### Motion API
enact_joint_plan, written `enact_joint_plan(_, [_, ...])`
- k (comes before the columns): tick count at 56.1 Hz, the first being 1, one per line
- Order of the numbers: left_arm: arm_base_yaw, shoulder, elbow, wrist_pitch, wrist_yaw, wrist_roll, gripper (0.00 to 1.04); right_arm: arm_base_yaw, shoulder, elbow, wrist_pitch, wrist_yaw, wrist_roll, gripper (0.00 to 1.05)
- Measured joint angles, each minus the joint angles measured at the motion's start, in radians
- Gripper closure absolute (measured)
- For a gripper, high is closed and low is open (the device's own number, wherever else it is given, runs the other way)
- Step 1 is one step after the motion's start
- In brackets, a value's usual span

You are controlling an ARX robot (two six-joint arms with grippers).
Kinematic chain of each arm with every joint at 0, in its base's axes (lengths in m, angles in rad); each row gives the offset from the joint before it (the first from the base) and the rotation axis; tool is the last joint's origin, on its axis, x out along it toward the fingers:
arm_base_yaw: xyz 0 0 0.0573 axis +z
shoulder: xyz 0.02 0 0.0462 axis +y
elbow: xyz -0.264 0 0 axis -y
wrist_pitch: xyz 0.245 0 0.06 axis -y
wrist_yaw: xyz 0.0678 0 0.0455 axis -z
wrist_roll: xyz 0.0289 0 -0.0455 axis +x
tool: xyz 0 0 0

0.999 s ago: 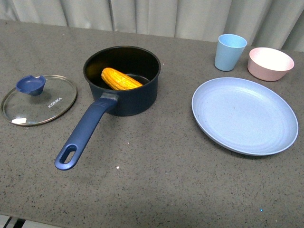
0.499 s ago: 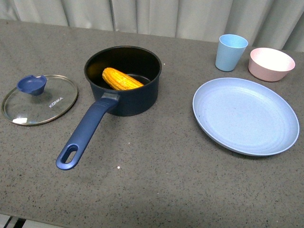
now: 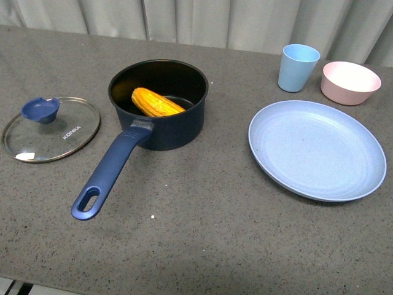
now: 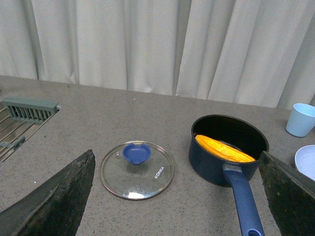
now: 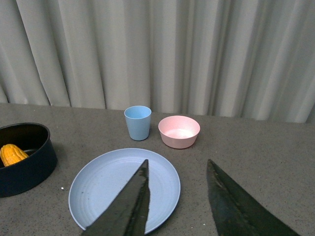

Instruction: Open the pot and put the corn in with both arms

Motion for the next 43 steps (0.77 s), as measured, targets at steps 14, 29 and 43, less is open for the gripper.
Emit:
enact_joint_plan(14, [0.000, 0.000, 0.000, 0.000, 0.000, 0.000, 0.07, 0.000, 0.000, 0.000, 0.000, 0.000, 0.000, 0.17])
enact_joint_plan(29, [0.000, 0.000, 0.000, 0.000, 0.000, 0.000, 0.07, 0.000, 0.000, 0.000, 0.000, 0.000, 0.001, 0.09])
enact_joint_plan(43, [0.000, 0.000, 0.000, 0.000, 0.000, 0.000, 0.07, 0.000, 0.000, 0.000, 0.000, 0.000, 0.001, 0.09])
